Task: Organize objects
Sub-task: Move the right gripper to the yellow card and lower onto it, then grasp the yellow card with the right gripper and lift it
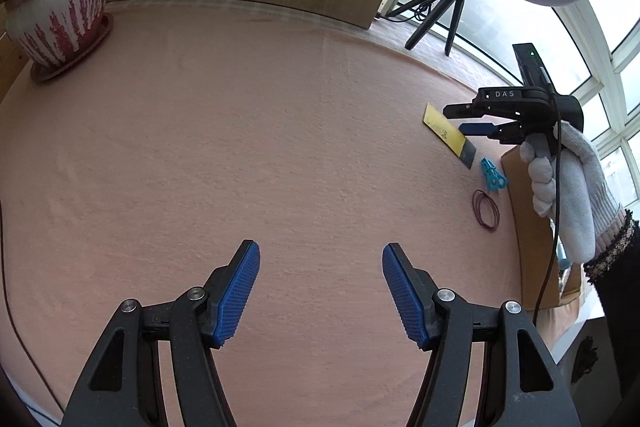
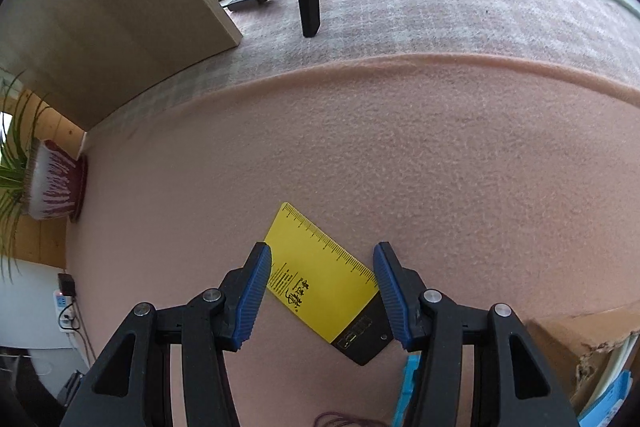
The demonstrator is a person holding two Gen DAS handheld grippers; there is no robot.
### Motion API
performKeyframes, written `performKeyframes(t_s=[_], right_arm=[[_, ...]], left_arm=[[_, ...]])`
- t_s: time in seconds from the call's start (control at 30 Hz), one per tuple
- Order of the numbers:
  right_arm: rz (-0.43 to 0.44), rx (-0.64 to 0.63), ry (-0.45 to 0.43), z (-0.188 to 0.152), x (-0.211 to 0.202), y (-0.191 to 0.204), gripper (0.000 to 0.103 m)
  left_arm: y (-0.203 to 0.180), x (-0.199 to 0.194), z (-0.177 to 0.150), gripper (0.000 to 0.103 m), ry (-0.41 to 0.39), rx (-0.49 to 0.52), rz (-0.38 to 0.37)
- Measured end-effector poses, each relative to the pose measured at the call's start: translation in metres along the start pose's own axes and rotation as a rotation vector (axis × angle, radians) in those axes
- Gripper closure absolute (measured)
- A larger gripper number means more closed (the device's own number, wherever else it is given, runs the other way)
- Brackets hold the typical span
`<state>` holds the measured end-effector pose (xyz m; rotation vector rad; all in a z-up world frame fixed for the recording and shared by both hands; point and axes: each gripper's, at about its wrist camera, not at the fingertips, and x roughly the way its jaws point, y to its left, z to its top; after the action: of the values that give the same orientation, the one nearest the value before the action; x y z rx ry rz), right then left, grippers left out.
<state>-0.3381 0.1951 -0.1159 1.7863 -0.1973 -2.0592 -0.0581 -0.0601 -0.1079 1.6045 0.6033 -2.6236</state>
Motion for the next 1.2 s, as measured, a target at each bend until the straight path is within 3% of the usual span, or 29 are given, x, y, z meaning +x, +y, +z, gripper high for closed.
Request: performKeyframes(t_s=[0.17, 0.33, 0.43, 0.6, 0.8, 1.2], right_arm=[[-0.013, -0.069, 0.027, -0.02, 0.002, 0.019, 0.054], [-0.08, -0.191, 0.033, -0.041, 0.011, 0.05, 0.054], [-0.138, -0.274, 0.028, -0.053, 0.019, 0.071, 0.054], [-0.311, -0.376, -0.028, -0.072, 0.029, 0.097, 0.053], [-0.272, -0.35, -0.036, -0.086, 0.026, 0.101, 0.057], [-0.184, -0.26, -0.083, -0.154, 0.012, 0.1, 0.057]], left_arm=[[-0.001, 0.003, 0.002, 0.036, 0.009, -0.005, -0.006], [-0.002, 0.002, 0.004, 0.036, 0.006, -0.005, -0.006], [-0.001, 0.0, 0.005, 0.036, -0.002, -0.006, 0.002], [0.003, -0.004, 0.005, 0.036, -0.009, -0.01, 0.007], [0.003, -0.01, 0.004, 0.036, -0.02, -0.008, 0.007], [-0.022, -0.002, 0.003, 0.036, -0.004, 0.069, 0.01]])
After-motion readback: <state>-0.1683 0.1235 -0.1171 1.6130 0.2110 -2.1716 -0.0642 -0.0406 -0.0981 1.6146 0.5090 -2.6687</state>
